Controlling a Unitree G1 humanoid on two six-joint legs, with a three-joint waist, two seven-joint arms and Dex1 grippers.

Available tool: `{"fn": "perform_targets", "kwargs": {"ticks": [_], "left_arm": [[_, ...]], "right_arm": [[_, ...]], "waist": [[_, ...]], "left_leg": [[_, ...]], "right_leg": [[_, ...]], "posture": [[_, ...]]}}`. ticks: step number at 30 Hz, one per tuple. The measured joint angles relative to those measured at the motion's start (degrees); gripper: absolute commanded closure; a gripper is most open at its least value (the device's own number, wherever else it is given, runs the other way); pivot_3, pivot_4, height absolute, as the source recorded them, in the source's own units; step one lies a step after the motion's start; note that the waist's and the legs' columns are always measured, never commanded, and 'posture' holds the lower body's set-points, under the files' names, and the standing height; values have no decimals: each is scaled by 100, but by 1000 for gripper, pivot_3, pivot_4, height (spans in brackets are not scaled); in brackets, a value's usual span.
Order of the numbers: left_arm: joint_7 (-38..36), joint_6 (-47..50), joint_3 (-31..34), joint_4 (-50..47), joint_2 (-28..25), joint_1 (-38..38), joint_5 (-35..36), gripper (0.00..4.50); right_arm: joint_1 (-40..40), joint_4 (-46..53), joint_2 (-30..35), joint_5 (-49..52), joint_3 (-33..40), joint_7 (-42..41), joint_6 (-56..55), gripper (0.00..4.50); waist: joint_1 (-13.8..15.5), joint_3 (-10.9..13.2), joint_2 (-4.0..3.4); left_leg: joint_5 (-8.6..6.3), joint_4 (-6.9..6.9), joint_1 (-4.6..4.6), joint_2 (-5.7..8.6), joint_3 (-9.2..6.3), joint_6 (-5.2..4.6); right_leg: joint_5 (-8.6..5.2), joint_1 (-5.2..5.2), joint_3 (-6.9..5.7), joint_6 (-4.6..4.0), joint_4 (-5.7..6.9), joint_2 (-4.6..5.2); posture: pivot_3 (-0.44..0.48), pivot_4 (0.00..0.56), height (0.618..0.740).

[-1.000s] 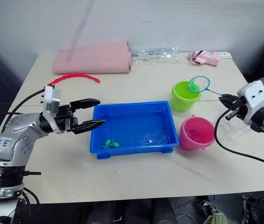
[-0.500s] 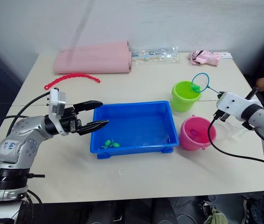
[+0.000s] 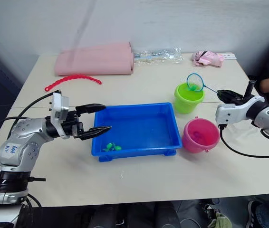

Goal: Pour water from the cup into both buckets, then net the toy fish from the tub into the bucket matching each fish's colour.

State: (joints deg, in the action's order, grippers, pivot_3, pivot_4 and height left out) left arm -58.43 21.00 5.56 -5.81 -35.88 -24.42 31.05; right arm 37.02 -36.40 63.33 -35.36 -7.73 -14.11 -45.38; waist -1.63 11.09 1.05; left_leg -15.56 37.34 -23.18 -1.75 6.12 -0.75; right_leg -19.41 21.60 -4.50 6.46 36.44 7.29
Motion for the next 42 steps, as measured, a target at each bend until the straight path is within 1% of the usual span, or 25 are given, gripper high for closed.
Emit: {"fn": "perform_targets", "kwargs": {"ticks": [5, 8, 12, 13, 15, 17, 19, 22, 25, 29, 30, 31, 36, 40, 41, 42], "left_arm": [[-6, -52, -23, 13, 19, -8, -33, 46], [-21, -63, -54, 12, 42, -7, -58, 46], [-19, -128, -4, 3, 43, 30, -53, 46], [-33, -166, 106, -7, 42, 108, -8, 46], [-126, -166, 304, -53, -45, 299, 137, 46], [-313, -158, 569, -66, -300, 572, 283, 46], [-512, -306, 802, -24, -539, 804, 285, 46], [-797, -582, 995, 92, -807, 1088, 232, 46], [-1001, -749, 1137, 259, -962, 1350, 178, 46], [-1137, -809, 1167, 330, -1026, 1510, 158, 46], [-1203, -815, 1179, 321, -1053, 1601, 159, 46], [-1272, -810, 1227, 216, -1213, 1886, 157, 46], [-1304, -779, 1329, 65, -1263, 2177, 149, 46], [-1280, -730, 1396, -123, -1266, 2295, 162, 46], [-1254, -682, 1425, -232, -1270, 2371, 173, 46], [-1227, -593, 1461, -475, -1291, 2614, 225, 46]], "right_arm": [[187, -229, 51, -344, -234, 213, -186, 4500], [206, -420, 64, -376, -279, 392, -217, 4500], [194, -431, -106, 375, -17, 284, -228, 4500], [137, -305, -229, 1128, 154, -92, -237, 4500], [-54, 179, -421, 2460, 238, -1058, 64, 4500], [-407, 1159, -741, 4279, 296, -2398, 1111, 4500], [-612, 2040, -847, 5421, 247, -3364, 2198, 4500], [-659, 2772, -778, 5905, 70, -4123, 3138, 4500], [-668, 3208, -796, 6005, -121, -4468, 3679, 4500], [-679, 3404, -943, 5998, -264, -4598, 4075, 4500], [-697, 3505, -976, 5934, -419, -4715, 4219, 4500], [-647, 3537, -1038, 5642, -654, -4802, 4328, 4500], [-643, 3440, -1116, 5203, -951, -4908, 4433, 4500], [-594, 3324, -1142, 4962, -1015, -4952, 4415, 4500], [-515, 3215, -1172, 4830, -1043, -5000, 4400, 4500], [-325, 2957, -1278, 4615, -1124, -5132, 4289, 4500]], "waist": [[-4, 0, 0], [4, 0, 0], [-1, 0, 0], [-21, 0, 0], [-39, 0, 0], [-45, 0, 0], [-9, 8, -13], [6, 9, -15], [26, 8, -14], [56, 9, -14], [73, 8, -14], [60, 7, -11], [6, 6, -10], [2, 6, -10], [0, 6, -10], [-12, 6, -10]], "left_leg": [[0, 1, 0, 0, 0, 0], [1, 2, 0, 2, -1, -1], [1, 1, 0, 0, -1, -1], [1, -1, 2, -6, 0, 0], [1, -2, 4, -17, -1, 0], [1, -4, 5, -28, -9, 0], [0, -1, 4, -26, -11, -1], [-5, 1, 4, -20, -10, -9], [-9, 4, 2, -9, -16, -16], [-14, 7, -2, 3, -18, -23], [-16, 7, -3, 6, -17, -25], [-17, 7, -2, 3, -14, -22], [-19, -4, -3, -3, -10, -17], [-19, -4, -3, -3, -8, -16], [-19, -2, -3, -3, -5, -16], [-19, 0, -1, -5, -4, -16]], "right_leg": [[0, 0, 1, 0, 1, 0], [0, 0, 0, 0, 1, 2], [0, -1, -1, 0, 2, -1], [0, -2, 1, 0, 3, -8], [0, -5, 1, -1, 9, -17], [0, -11, -1, -1, 13, -26], [0, -10, -4, -1, 15, -19], [0, -10, -6, -2, 15, 12], [-1, -11, -13, -3, 1, 25], [0, -10, -15, -2, 0, 33], [0, -9, -14, -2, 0, 38], [0, -8, -11, -2, -1, 38], [-1, 0, -11, -3, 2, 34], [-1, 0, -10, -3, 4, 30], [-1, 0, -8, -3, 2, 29], [-1, 0, -6, -3, 0, 28]], "posture": [[0, 150, 740], [0, 150, 740], [0, 150, 740], [0, 150, 740], [0, 150, 740], [0, 150, 740], [0, 150, 740], [0, 150, 740], [0, 150, 740], [0, 150, 740], [0, 150, 740], [0, 150, 740], [0, 150, 740], [0, 150, 740], [0, 150, 740], [0, 150, 740]]}}
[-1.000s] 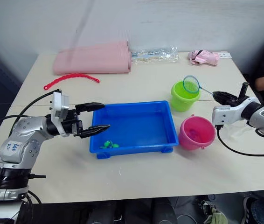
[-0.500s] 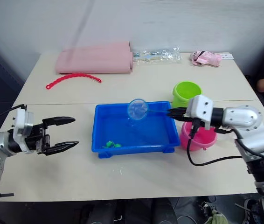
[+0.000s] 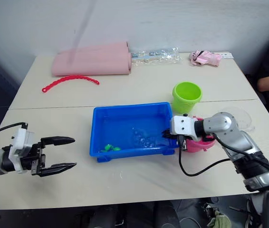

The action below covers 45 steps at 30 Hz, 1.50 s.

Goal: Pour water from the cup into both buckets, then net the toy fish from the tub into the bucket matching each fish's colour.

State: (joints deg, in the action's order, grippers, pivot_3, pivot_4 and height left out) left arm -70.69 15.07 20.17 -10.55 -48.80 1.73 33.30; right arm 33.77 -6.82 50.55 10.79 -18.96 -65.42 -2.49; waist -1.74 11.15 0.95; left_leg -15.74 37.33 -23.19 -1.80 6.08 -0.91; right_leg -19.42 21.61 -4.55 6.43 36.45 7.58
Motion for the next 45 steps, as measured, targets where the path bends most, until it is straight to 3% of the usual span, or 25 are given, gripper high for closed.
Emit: {"fn": "perform_targets", "kwargs": {"ticks": [2, 6, 10, 29, 45], "left_arm": [[-96, -3, -4, -109, -132, 230, -36, 46], [-105, 2, -2, -262, -152, 355, -65, 46], [-42, 36, -3, -290, -152, 346, -64, 46], [238, 254, -143, -185, 5, -459, 93, 46], [803, 705, -671, 57, 807, -1435, 175, 46]], "right_arm": [[344, -343, -467, -198, -402, -331, -79, 4500], [534, -487, -1116, -253, -543, -588, 84, 4500], [530, -475, -1325, -191, -514, -652, 335, 4500], [-287, 345, -1243, 832, 827, -754, 1789, 4500], [-1611, 1236, -1070, 1344, 2403, -25, 1761, 4500]], "waist": [[-13, 0, 1], [5, -1, 1], [11, -1, 1], [13, -1, 1], [31, -1, 2]], "left_leg": [[3, -3, 2, -4, 1, 6], [3, -2, 0, -1, -1, 6], [2, -3, 0, 1, -3, 4], [1, -10, 0, 2, -1, 5], [2, -4, 0, 4, -1, 4]], "right_leg": [[-2, 4, 1, -3, 2, -3], [-1, 2, -2, -3, 7, -2], [-1, 1, -3, -3, 8, 0], [-1, 1, -3, -2, 10, -5], [0, -2, -3, 0, 11, -19]], "posture": [[0, 150, 740], [0, 150, 740], [0, 150, 740], [0, 150, 740], [0, 150, 740]]}}
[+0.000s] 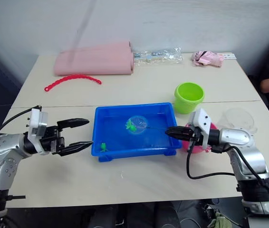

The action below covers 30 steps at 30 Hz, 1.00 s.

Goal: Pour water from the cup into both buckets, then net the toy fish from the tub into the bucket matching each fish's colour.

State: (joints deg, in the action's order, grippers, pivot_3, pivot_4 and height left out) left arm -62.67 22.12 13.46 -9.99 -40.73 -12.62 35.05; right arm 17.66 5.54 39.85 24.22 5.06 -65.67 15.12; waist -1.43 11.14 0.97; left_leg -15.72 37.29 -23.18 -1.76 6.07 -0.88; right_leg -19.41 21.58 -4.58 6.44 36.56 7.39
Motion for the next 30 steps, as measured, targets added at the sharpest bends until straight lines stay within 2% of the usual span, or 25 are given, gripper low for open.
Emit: {"fn": "perform_targets", "kwargs": {"ticks": [6, 12, 16, 21, 26, 30], "left_arm": [[106, 29, -170, 175, 211, -272, 2, 46], [419, 229, -217, 169, 487, -660, 92, 46], [859, 592, -295, -84, 701, -811, 258, 46], [1193, 634, -479, -168, 906, -951, 237, 46], [1334, 551, -520, -178, 958, -1020, 178, 46], [1357, 438, -552, -179, 984, -1019, 113, 46]], "right_arm": [[-263, 222, 57, 275, 527, 101, -3, 4500], [-147, 56, 378, 452, 1071, 314, 27, 4500], [274, -687, 751, 118, 1145, 518, -121, 4500], [1090, -2059, 876, -694, 962, 924, -908, 4500], [1840, -3477, 920, -1743, 395, 1440, -2072, 4500], [2207, -4135, 1168, -2672, -126, 1919, -3106, 4500]], "waist": [[3, 0, 0], [7, 0, 0], [7, 0, 1], [-7, 0, 1], [-17, 1, 0], [-15, 4, -5]], "left_leg": [[0, 0, 0, 0, 0, 0], [1, 5, 0, 3, 0, -2], [3, 6, 1, 5, -1, -5], [7, 8, 2, 3, 3, 0], [11, 7, 3, 2, 6, 5], [11, 5, 2, 5, 8, 5]], "right_leg": [[0, -1, 0, 0, 0, -5], [1, -4, 0, 1, -1, -3], [2, -6, 1, 3, -2, -1], [1, -3, 3, 3, -4, -6], [1, -1, 7, 3, -4, -9], [1, 1, 8, 3, -4, -6]], "posture": [[0, 150, 740], [0, 150, 740], [0, 150, 740], [0, 150, 740], [0, 150, 740], [0, 150, 740]]}}
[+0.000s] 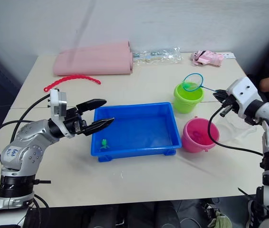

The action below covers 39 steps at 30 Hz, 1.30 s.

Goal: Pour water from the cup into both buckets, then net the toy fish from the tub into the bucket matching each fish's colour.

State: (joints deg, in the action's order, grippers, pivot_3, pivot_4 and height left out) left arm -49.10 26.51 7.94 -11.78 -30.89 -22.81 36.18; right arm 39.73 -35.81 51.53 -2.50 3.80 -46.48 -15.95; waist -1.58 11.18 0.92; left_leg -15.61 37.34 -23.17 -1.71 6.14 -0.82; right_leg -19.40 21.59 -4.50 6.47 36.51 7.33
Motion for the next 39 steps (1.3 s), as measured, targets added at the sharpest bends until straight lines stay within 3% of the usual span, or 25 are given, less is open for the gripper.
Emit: {"fn": "perform_targets", "kwargs": {"ticks": [7, 15, 24, 33, 39], "left_arm": [[57, -113, -2, 0, 57, 82, -53, 46], [-49, -199, -2, 13, 69, 79, -57, 46], [-160, -230, -19, 58, 156, 79, -51, 46], [-253, -472, -24, 155, 217, 78, -77, 46], [-289, -755, -22, 325, 218, 79, -191, 46]], "right_arm": [[247, -644, 581, -1302, -642, 870, -1625, 4500], [404, -726, 1128, -2655, -1125, 2128, -2896, 4500], [608, -979, 1295, -3564, -1593, 3112, -3472, 4500], [661, -1181, 1295, -3833, -1766, 3572, -3655, 4500], [521, -1134, 1296, -4130, -1771, 4395, -3658, 4500]], "waist": [[0, 0, 0], [-4, 1, -2], [-4, 1, -3], [-4, 1, -3], [-5, 1, -3]], "left_leg": [[1, 1, -1, -2, -1, 2], [4, 3, 1, -3, -1, 7], [5, 5, 1, -3, -1, 8], [5, 6, 0, -3, -1, 8], [5, 6, 1, -4, -2, 9]], "right_leg": [[0, -1, -1, 0, -6, -1], [-1, 0, 1, -1, -6, -2], [-1, 0, 2, -1, -6, -3], [-1, -1, 1, -1, -6, -3], [-1, 0, 2, -2, -5, -3]], "posture": [[0, 150, 740], [0, 150, 740], [0, 150, 740], [0, 150, 740], [0, 150, 740]]}}
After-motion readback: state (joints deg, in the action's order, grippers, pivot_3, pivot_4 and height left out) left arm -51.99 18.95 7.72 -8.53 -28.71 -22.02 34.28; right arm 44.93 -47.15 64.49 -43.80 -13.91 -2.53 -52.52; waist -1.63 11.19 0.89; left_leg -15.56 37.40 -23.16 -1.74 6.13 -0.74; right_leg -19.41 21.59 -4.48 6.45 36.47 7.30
